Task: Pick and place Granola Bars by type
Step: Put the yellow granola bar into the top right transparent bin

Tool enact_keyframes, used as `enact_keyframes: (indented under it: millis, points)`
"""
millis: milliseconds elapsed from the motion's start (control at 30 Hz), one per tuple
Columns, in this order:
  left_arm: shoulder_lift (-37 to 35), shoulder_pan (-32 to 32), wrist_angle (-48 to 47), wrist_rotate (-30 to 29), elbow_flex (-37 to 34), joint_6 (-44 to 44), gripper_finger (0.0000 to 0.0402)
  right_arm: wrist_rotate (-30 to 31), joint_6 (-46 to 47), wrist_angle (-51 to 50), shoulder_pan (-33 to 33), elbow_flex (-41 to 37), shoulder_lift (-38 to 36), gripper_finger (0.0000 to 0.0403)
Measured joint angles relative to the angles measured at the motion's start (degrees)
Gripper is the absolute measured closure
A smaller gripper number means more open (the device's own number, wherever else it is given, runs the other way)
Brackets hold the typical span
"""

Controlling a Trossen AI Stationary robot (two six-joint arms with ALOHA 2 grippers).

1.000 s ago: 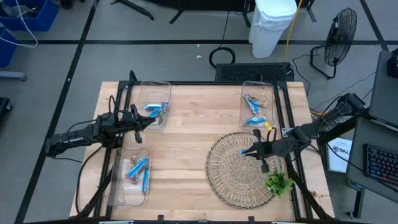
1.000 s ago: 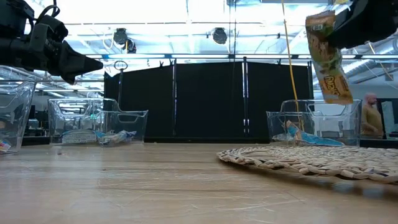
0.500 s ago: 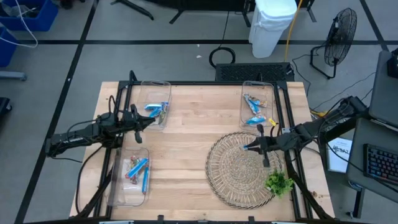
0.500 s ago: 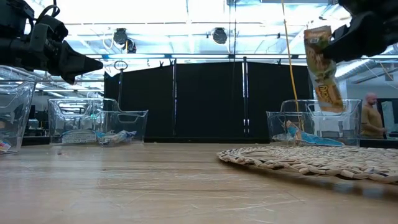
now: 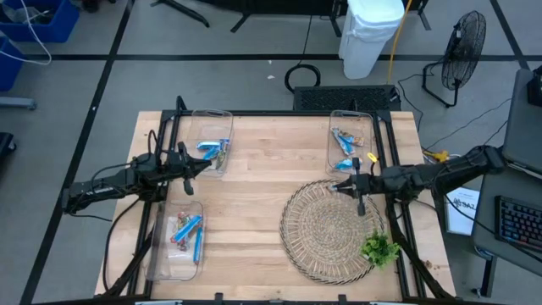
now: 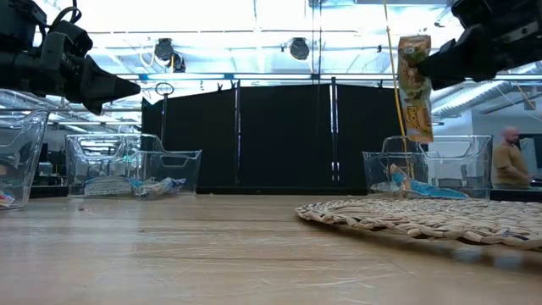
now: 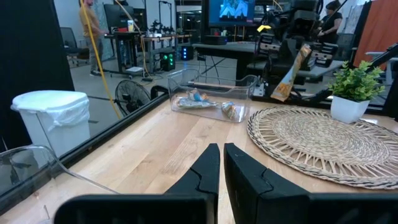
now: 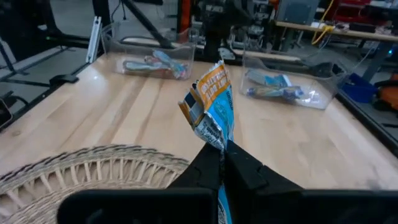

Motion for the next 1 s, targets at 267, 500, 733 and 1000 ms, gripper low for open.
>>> enact_keyframes:
  millis: [267, 500, 733, 1000]
  points:
    - [0.0, 0.0, 0.0, 0.0, 0.0, 0.0, 0.0371, -7.0, -2.3, 2.0, -9.1, 0.0, -1.8, 0.0401]
    - [0.0, 0.0, 0.0, 0.0, 0.0, 0.0, 0.0371, -6.9, -2.7, 2.0, -17.0, 0.0, -3.0, 0.0401]
    - [0.0, 0.0, 0.0, 0.0, 0.0, 0.0, 0.0371, -6.9, -2.7, 2.0, -23.7, 0.0, -4.9, 0.0401]
    - [0.0, 0.0, 0.0, 0.0, 0.0, 0.0, 0.0371, -6.9, -1.7, 2.0, -30.2, 0.0, -7.3, 0.0401]
